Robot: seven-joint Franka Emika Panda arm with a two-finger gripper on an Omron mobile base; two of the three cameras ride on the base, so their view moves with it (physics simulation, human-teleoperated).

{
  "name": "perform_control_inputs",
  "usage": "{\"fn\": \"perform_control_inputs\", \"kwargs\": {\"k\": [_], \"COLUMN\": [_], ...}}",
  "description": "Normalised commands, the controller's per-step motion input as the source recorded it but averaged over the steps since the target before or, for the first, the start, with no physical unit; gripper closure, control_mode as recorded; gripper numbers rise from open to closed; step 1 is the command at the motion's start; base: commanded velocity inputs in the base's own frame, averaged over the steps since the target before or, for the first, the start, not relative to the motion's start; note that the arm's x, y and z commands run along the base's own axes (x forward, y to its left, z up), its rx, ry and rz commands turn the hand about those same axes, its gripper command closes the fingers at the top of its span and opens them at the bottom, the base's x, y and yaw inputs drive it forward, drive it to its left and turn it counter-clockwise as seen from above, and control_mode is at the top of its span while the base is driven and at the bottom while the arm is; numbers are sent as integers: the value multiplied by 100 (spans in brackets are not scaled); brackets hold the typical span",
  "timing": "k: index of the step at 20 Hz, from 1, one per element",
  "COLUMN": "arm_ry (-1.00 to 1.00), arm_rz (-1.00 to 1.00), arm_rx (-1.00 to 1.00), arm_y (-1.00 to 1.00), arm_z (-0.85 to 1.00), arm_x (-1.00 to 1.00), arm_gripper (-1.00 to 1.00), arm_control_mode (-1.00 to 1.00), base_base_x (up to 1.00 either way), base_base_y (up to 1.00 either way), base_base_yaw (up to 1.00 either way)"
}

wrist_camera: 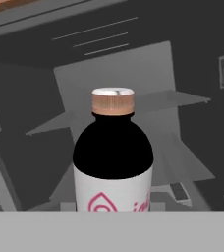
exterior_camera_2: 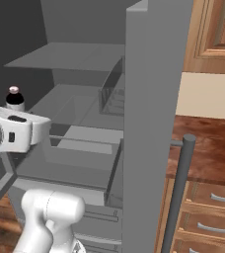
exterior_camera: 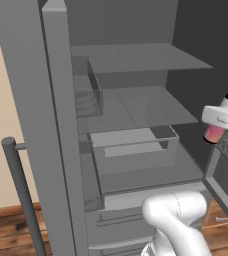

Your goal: Open the fridge, grab two sodas, and place both sodas inside the bowl with ice on the dining counter.

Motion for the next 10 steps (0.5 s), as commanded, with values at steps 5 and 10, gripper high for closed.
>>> {"fn": "perform_control_inputs", "kwargs": {"k": [5, 10], "arm_ry": [1, 0], "arm_rz": [-4, 0], "arm_rx": [0, 0], "arm_y": [-3, 0], "arm_z": [-4, -3], "arm_x": [-69, -22], "arm_gripper": [100, 100], "arm_control_mode": [-100, 100], "base_base_x": [0, -51], "base_base_y": [0, 4], "base_base_yaw": [0, 0]}}
